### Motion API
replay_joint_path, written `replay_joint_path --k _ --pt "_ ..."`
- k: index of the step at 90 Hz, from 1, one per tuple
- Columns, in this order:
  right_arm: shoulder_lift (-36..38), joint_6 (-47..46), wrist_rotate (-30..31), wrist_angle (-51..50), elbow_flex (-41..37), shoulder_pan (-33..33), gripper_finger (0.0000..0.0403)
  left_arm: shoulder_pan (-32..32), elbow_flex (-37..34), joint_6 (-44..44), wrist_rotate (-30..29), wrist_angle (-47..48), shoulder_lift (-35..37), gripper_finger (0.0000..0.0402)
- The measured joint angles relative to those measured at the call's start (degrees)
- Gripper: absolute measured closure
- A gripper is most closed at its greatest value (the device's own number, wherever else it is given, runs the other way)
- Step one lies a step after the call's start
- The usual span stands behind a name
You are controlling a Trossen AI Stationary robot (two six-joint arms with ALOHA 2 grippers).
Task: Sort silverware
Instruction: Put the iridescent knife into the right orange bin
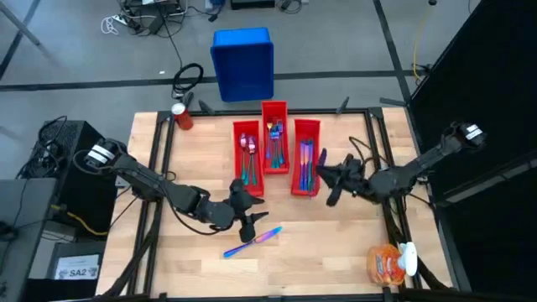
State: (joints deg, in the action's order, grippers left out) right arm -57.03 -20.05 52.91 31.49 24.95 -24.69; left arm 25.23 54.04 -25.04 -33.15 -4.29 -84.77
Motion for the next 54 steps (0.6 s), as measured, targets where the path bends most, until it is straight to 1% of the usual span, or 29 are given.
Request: replay_joint_path --k 18,33,46,54 --pt "-2.14 -12.32 -10.56 -12.35 0.00 12.81 0.0403 0.00 0.00 0.00 0.00 0.00 0.00 0.0231" --pt "-5.27 -18.39 -17.23 -16.56 0.00 21.57 0.0403 0.00 0.00 0.02 0.00 0.00 0.00 0.0231" --pt "-6.63 -18.96 -22.44 -17.85 0.00 27.52 0.0397 0.00 0.00 0.02 0.00 0.00 0.00 0.0231" --pt "-6.57 -17.94 -23.23 -18.58 0.02 30.24 0.0378 0.00 0.00 0.03 0.01 0.00 0.00 0.0231"
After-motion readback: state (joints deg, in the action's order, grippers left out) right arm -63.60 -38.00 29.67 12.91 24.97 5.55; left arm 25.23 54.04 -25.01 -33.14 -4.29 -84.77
